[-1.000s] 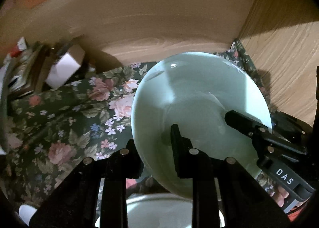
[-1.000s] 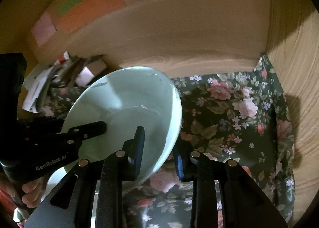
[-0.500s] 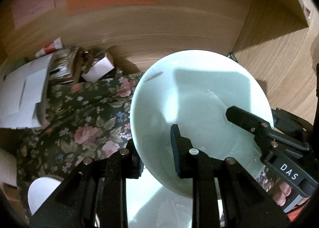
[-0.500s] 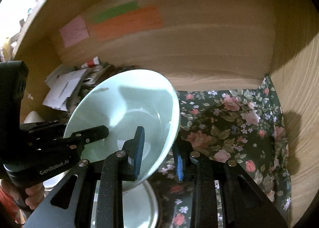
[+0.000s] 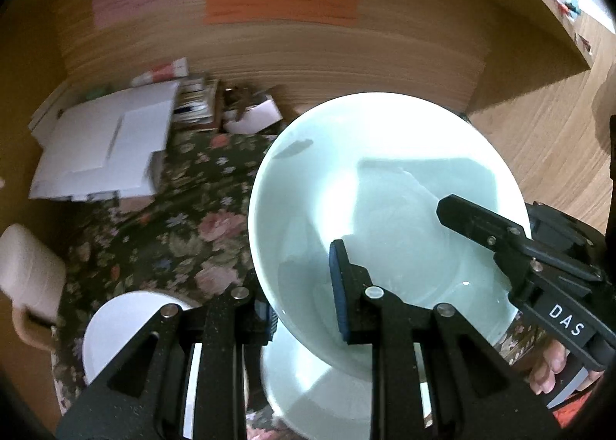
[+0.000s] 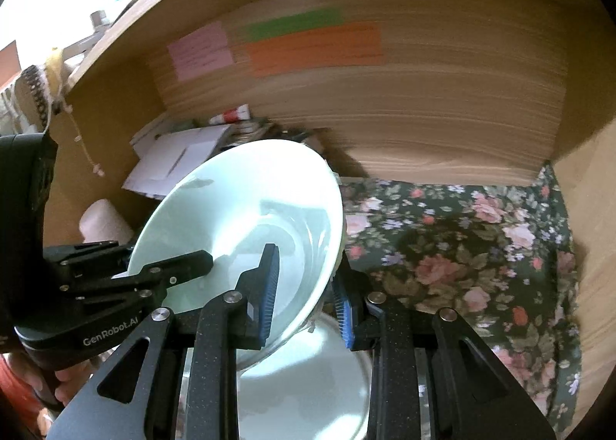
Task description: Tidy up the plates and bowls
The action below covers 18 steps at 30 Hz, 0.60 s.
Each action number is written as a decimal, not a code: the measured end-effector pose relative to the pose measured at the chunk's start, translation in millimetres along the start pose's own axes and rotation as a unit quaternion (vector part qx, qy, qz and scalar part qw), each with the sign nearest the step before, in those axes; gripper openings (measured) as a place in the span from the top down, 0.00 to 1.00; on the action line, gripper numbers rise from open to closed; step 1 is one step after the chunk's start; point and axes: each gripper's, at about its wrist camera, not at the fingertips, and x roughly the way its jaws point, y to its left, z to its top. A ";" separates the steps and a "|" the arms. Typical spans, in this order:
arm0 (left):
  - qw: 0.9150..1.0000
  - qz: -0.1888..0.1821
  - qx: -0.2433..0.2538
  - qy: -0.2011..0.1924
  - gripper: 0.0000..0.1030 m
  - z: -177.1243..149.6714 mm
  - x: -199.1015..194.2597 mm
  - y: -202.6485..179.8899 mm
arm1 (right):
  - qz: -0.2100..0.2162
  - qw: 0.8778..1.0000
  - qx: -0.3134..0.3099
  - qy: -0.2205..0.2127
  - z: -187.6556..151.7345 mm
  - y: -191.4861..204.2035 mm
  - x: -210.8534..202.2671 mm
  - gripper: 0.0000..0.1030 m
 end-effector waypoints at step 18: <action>0.997 0.054 -0.061 -0.003 0.78 -48.5 -42.5 87.7 | 0.071 0.996 -0.044 0.027 -12.4 86.9 36.2 0.76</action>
